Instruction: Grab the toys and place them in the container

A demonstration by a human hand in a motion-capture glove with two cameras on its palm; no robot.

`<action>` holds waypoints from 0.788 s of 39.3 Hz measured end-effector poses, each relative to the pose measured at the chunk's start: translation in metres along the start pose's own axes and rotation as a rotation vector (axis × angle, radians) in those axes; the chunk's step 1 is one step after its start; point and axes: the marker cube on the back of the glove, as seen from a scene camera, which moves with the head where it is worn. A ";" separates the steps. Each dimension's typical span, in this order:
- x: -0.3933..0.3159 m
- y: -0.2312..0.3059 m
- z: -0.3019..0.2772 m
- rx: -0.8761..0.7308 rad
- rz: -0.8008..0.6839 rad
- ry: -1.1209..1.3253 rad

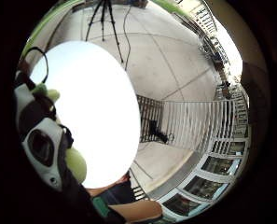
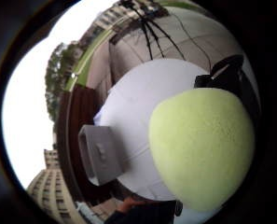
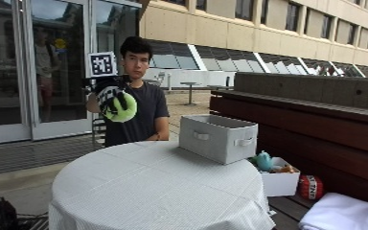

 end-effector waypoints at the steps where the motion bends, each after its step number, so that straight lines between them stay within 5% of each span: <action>1: -0.009 -0.004 -0.007 0.031 0.023 -0.005; 16: -0.159 -0.001 -0.092 0.236 -0.043 -0.024; 31: -0.288 0.052 -0.123 0.258 -0.222 -0.043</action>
